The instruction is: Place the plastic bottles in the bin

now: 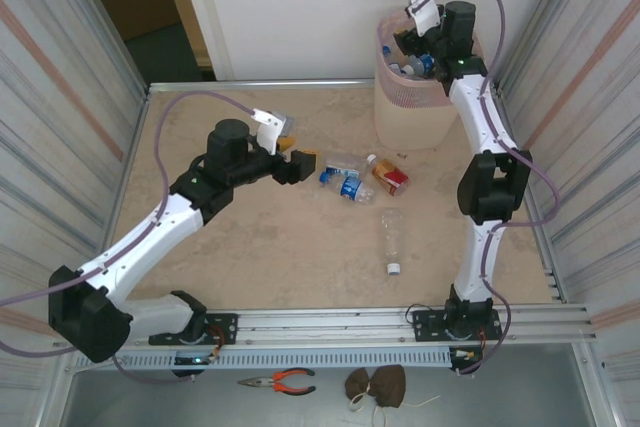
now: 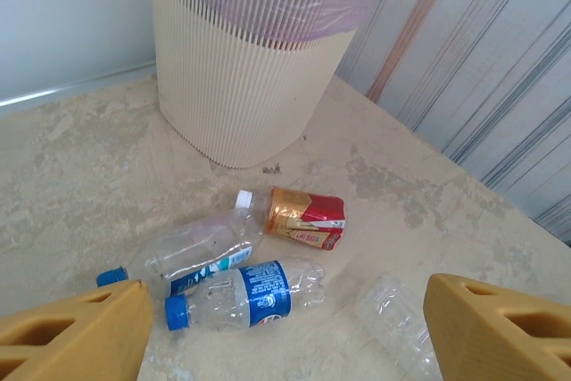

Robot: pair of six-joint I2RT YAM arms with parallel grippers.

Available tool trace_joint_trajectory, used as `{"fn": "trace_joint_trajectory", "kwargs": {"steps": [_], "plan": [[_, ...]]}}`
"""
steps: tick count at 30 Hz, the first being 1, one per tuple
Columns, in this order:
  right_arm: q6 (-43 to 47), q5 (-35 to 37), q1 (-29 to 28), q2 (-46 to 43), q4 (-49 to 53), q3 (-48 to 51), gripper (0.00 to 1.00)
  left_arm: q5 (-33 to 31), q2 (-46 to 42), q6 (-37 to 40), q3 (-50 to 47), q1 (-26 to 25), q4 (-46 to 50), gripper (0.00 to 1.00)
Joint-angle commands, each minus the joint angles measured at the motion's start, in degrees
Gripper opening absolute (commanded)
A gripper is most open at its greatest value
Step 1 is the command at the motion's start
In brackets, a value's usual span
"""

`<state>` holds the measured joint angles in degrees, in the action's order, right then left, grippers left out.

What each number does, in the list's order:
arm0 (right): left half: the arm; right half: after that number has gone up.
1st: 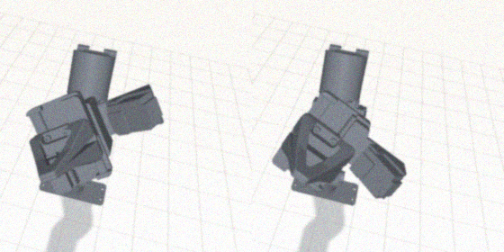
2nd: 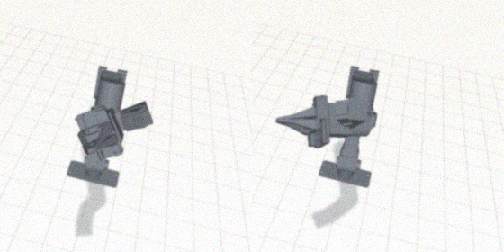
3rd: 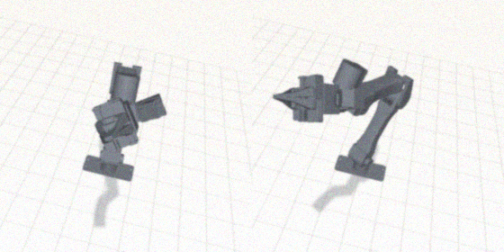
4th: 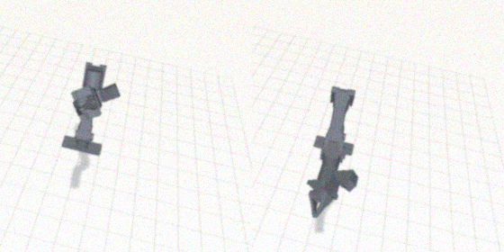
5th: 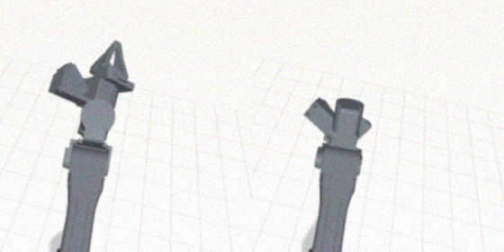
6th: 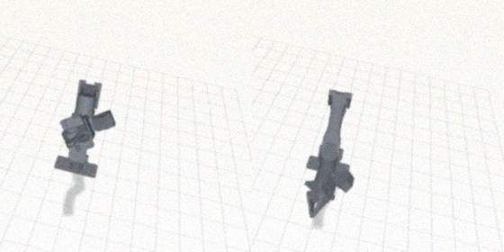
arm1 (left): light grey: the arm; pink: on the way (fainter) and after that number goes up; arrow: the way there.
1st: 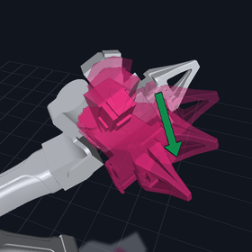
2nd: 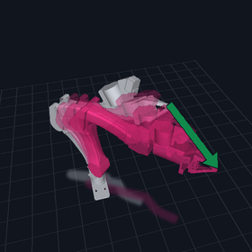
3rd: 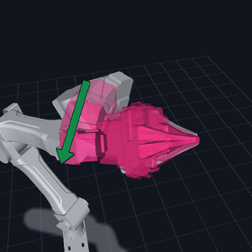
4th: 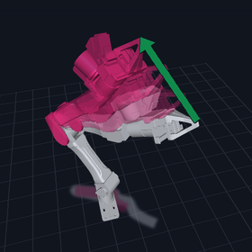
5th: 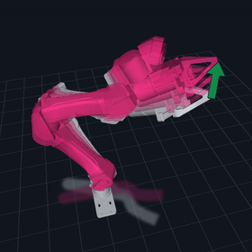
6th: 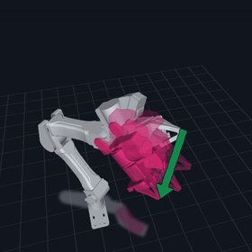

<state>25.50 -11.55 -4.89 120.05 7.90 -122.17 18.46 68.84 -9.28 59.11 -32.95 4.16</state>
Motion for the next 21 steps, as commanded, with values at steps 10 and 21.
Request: {"fn": "trace_joint_trajectory", "kwargs": {"steps": [10,21], "plan": [[-17.6,-2.4,1.4,-8.7,6.0,1.1,0.63,1.0,-1.1,-1.3,-1.9,0.4,-2.2,0.80],[-33.5,-0.4,0.6,-22.0,19.0,12.6,0.62,1.1,-0.8,-2.2,-2.6,0.4,-0.3,0.78]]}}
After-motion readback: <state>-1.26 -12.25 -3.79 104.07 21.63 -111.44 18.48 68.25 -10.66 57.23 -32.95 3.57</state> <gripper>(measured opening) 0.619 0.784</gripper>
